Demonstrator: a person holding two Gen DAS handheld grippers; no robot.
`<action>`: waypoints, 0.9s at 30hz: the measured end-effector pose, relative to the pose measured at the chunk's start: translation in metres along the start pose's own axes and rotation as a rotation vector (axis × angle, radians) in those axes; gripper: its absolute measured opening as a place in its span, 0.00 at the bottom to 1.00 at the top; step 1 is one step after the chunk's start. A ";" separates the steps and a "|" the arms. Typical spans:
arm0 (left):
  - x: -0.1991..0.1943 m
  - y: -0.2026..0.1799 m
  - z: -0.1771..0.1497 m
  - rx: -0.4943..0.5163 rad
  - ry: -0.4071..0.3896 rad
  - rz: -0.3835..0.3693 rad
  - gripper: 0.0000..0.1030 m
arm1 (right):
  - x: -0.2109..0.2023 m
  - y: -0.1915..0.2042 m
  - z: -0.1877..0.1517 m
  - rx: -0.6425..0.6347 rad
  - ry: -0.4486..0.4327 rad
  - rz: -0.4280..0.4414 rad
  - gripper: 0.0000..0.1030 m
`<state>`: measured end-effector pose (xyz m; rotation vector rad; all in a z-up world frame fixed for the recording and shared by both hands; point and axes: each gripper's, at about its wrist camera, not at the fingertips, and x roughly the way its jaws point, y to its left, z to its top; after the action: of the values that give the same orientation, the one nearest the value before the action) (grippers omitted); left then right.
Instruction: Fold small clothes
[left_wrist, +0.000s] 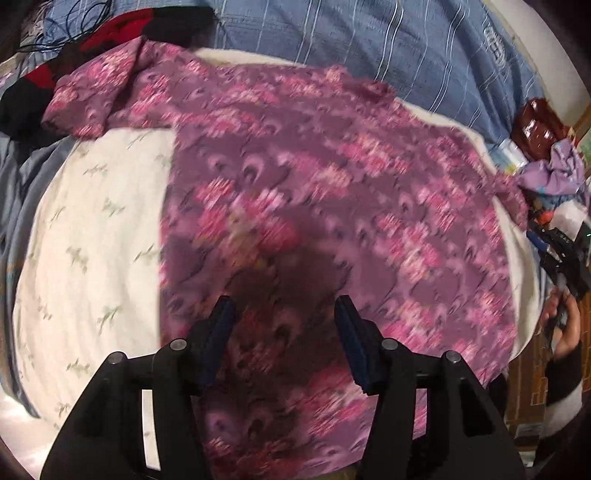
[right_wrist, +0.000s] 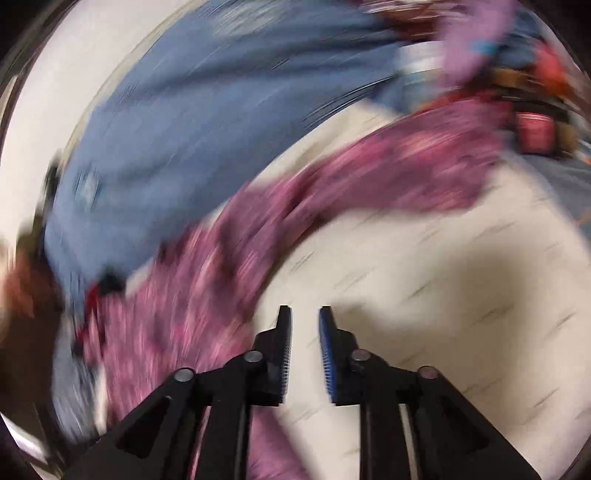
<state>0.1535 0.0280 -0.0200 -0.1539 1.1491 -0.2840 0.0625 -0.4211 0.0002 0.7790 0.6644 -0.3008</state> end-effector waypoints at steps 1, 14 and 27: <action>0.001 -0.004 0.006 -0.001 -0.010 -0.016 0.53 | -0.002 -0.011 0.017 0.031 -0.019 -0.036 0.28; 0.032 -0.045 0.043 0.015 -0.023 -0.063 0.60 | 0.119 0.010 0.125 0.252 0.314 -0.239 0.61; 0.033 -0.019 0.076 -0.062 -0.073 -0.005 0.64 | 0.009 -0.055 0.065 0.239 0.015 -0.090 0.03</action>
<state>0.2331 -0.0022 -0.0128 -0.2201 1.0853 -0.2460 0.0710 -0.5062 -0.0023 0.9814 0.6864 -0.4631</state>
